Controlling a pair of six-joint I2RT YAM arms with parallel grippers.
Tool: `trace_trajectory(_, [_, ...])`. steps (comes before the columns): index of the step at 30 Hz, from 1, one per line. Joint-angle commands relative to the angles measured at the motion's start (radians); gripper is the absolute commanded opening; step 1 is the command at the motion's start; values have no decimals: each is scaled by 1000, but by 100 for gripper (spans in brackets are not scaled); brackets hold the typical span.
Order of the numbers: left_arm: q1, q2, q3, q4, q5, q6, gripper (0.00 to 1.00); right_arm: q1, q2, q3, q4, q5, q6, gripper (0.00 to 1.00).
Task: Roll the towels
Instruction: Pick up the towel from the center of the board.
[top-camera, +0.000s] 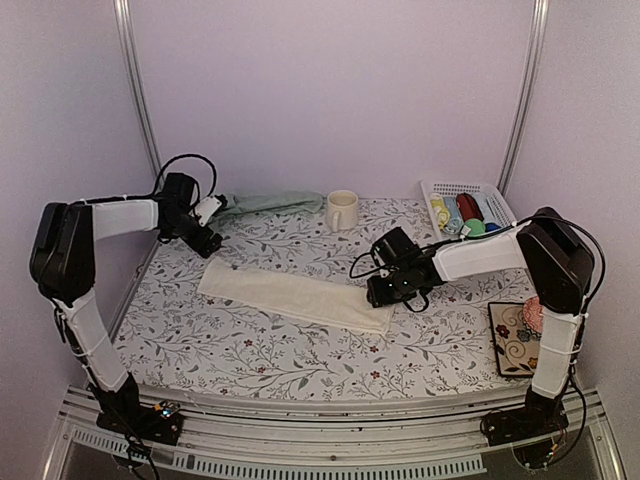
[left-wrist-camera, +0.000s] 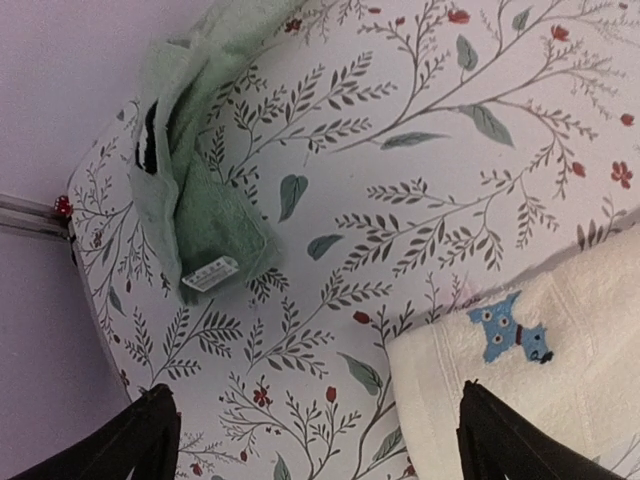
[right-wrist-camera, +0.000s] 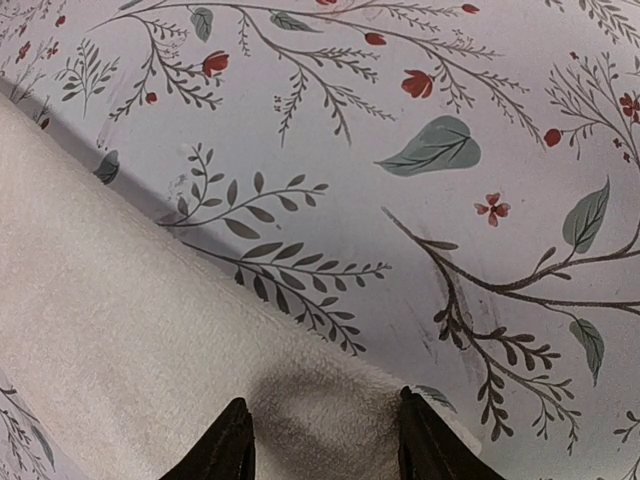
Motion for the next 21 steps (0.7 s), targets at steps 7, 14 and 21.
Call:
trace_trajectory(7, [173, 261, 298, -337, 464, -139, 90, 15, -4, -13, 6, 20, -11, 49])
trace_trajectory(14, [193, 331, 340, -407, 594, -139, 80, 23, -3, -19, 7, 33, -11, 50])
trace_trajectory(21, [195, 335, 342, -414, 666, -147, 76, 26, 1, -19, 9, 33, -12, 50])
